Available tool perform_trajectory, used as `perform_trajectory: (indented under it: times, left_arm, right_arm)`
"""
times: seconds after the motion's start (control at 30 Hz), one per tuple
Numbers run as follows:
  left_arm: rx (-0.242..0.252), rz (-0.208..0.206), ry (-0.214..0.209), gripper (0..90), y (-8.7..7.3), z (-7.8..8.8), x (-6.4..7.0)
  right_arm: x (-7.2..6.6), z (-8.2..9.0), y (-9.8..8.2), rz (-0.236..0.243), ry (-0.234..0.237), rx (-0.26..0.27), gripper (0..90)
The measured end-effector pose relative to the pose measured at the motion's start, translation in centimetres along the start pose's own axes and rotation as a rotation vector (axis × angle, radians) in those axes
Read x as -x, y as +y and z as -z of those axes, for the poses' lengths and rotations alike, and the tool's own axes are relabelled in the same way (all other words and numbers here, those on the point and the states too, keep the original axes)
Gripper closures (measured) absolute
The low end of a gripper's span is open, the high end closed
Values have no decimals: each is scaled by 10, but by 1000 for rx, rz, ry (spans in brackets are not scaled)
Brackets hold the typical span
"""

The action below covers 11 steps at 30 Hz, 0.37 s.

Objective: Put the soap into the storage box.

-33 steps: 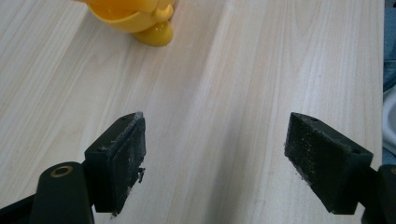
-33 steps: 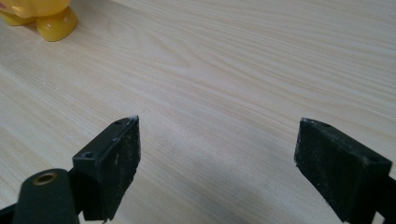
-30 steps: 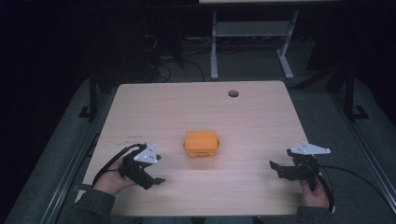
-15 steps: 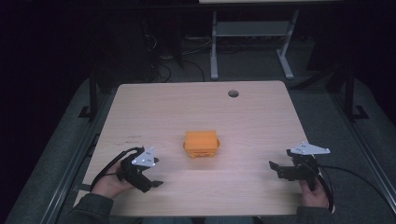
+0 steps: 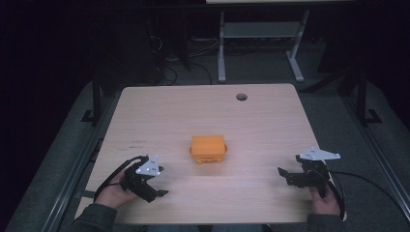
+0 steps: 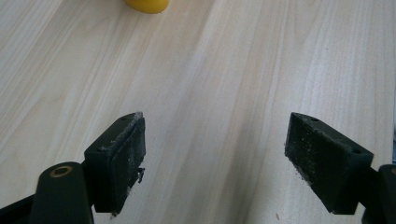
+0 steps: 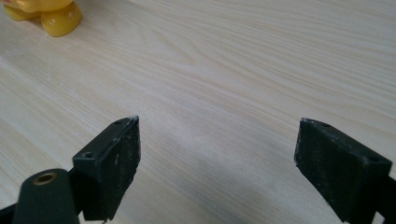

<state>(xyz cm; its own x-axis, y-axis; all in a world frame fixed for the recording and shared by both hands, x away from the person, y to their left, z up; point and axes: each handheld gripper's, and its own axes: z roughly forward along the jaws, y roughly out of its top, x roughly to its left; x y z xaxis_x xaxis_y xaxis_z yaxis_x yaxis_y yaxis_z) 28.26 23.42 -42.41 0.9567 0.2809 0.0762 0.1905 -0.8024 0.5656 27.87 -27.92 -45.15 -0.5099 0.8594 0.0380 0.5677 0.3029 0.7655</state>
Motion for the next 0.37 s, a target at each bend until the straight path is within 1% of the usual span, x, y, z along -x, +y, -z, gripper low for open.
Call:
perform_trajectory:
  times: [0.17,0.23,0.27,0.37]
  left_arm:
    - [8,11,1,197,-5,-1,3]
    - [6,11,1,197,-5,-1,2]
    - [2,17,-3,196,-6,-1,2]
    - [8,18,-2,193,-6,-2,1]
  right_arm:
    - [0,1,0,-1,6,3,139]
    - [0,1,0,0,7,4,139]
    - [-1,0,1,1,10,5,140]
    - [-1,0,1,3,14,4,139]
